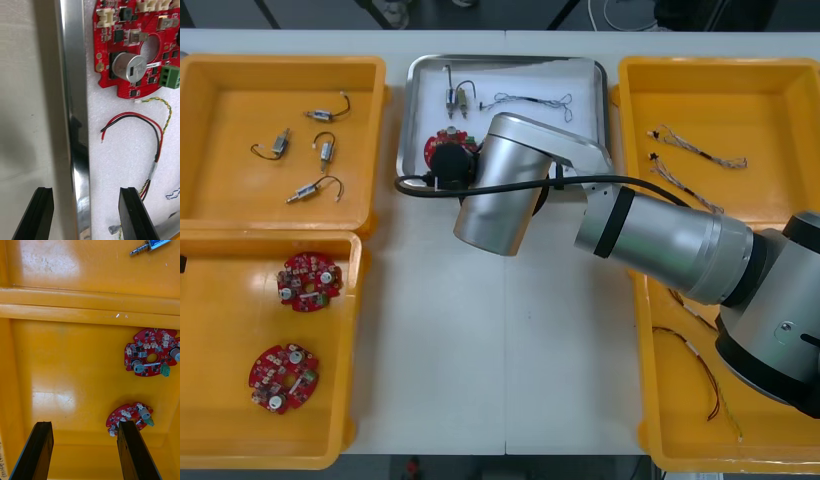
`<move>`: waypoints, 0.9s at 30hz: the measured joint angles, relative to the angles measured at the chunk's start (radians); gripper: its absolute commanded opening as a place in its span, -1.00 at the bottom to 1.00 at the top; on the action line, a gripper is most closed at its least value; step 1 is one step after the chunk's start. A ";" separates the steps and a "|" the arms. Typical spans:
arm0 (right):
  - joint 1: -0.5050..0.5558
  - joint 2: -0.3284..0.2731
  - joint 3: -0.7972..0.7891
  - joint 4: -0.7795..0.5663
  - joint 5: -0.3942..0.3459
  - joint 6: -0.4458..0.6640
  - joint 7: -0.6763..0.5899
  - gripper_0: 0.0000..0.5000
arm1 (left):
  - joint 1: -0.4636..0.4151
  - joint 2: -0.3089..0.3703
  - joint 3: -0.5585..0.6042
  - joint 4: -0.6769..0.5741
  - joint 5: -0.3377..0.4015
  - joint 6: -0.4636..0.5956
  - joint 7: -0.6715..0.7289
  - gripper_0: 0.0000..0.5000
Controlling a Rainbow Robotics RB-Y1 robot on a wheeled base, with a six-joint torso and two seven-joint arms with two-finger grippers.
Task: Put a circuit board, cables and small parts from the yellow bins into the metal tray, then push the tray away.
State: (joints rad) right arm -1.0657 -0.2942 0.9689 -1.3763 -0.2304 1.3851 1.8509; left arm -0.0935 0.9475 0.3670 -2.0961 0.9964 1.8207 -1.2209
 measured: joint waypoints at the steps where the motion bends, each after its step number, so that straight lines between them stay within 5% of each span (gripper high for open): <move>1: 0.000 0.001 -0.005 -0.008 -0.006 0.017 0.000 1.00 | 0.000 0.000 0.000 0.000 0.000 0.000 0.000 1.00; 10: 0.039 0.002 -0.072 -0.182 -0.008 0.166 -0.021 1.00 | 0.000 0.000 0.000 0.000 0.000 0.000 0.000 1.00; 22: 0.257 0.004 -0.324 -0.534 -0.005 0.498 -0.021 1.00 | 0.000 0.000 0.000 0.000 0.000 -0.001 0.000 1.00; 27: 0.338 0.004 -0.468 -0.661 -0.005 0.528 -0.022 1.00 | 0.000 0.000 0.000 0.000 0.000 -0.001 0.000 1.00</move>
State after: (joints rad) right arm -0.7281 -0.2903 0.5012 -2.0372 -0.2353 1.9133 1.8288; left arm -0.0934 0.9473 0.3670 -2.0962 0.9961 1.8201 -1.2209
